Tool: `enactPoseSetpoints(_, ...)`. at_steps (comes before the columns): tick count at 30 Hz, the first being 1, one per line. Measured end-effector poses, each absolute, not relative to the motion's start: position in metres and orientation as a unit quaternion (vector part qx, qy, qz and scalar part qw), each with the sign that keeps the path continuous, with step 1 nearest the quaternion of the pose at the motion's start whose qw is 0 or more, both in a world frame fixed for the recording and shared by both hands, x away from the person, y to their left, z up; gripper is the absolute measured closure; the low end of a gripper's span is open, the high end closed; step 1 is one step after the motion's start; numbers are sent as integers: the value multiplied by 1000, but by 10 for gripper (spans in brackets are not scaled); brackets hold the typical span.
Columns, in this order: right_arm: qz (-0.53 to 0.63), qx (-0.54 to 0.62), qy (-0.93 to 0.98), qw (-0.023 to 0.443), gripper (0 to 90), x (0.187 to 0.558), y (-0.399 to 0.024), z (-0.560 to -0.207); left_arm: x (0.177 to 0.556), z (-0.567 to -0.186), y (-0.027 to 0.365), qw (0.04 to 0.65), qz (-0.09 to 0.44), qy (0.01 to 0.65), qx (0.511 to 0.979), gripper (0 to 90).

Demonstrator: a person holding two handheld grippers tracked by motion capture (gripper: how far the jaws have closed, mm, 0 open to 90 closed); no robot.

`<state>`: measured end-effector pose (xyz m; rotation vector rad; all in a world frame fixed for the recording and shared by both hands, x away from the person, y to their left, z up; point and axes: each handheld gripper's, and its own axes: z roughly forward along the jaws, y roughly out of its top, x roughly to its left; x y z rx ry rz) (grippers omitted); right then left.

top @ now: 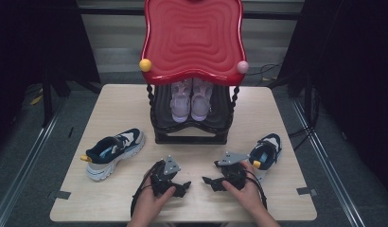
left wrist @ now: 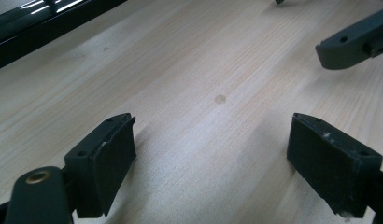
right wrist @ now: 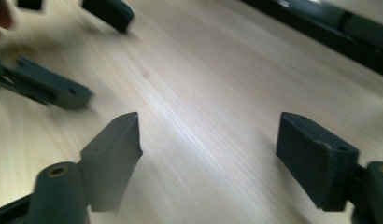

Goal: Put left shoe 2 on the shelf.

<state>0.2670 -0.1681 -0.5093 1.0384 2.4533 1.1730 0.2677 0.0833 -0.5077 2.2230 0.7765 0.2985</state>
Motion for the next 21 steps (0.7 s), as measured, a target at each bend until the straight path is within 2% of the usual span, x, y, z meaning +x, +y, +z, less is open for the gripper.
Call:
enactPoseSetpoints(13, 380, 343, 850, 128, 169, 264, -166, -510, 267, -508, 86, 376, 110, 296, 871, 138)
enactPoseSetpoints(21, 374, 340, 852, 134, 165, 263, -164, -510, 273, -496, 96, 343, 88, 309, 883, 153)
